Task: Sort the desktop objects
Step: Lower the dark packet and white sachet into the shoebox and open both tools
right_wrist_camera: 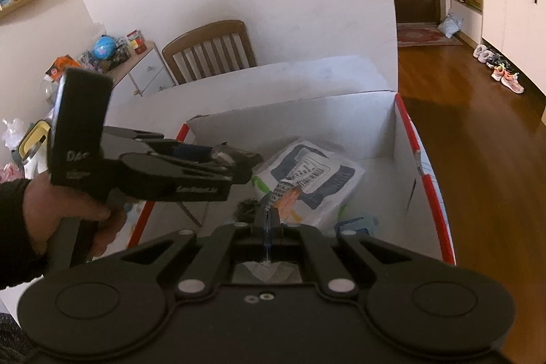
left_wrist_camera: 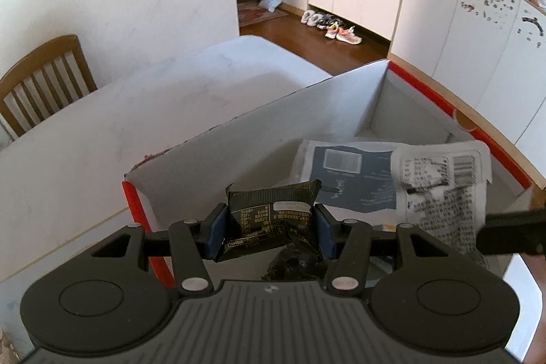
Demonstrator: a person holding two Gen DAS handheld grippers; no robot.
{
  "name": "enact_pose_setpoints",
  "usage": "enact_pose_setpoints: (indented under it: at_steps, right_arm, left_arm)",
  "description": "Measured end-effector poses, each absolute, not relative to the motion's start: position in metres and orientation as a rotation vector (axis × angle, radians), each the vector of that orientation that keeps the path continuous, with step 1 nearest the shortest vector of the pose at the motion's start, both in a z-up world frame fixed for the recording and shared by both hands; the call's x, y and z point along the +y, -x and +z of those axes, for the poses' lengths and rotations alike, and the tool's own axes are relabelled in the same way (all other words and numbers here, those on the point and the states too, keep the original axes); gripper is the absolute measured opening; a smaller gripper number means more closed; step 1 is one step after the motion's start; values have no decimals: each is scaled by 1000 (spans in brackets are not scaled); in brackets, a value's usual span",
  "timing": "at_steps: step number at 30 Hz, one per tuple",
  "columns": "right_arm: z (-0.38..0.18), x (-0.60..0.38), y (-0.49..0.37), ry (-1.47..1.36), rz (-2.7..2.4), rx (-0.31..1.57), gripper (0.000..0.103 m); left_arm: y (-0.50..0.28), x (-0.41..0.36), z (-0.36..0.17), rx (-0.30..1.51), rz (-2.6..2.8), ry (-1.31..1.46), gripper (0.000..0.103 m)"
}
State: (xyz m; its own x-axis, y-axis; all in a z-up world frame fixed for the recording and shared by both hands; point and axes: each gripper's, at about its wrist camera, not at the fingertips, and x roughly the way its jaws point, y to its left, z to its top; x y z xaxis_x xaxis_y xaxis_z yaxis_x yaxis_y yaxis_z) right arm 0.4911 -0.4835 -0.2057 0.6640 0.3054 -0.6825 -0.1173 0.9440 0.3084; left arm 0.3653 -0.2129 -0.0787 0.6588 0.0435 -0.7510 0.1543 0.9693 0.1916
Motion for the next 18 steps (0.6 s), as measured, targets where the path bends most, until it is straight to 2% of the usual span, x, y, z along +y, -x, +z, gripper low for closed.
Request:
enact_pose_setpoints:
  at_steps: [18]
  right_arm:
    - [-237,-490,-513,-177,223,912,0]
  left_arm:
    - [-392,-222,-99,945,-53,-313,52]
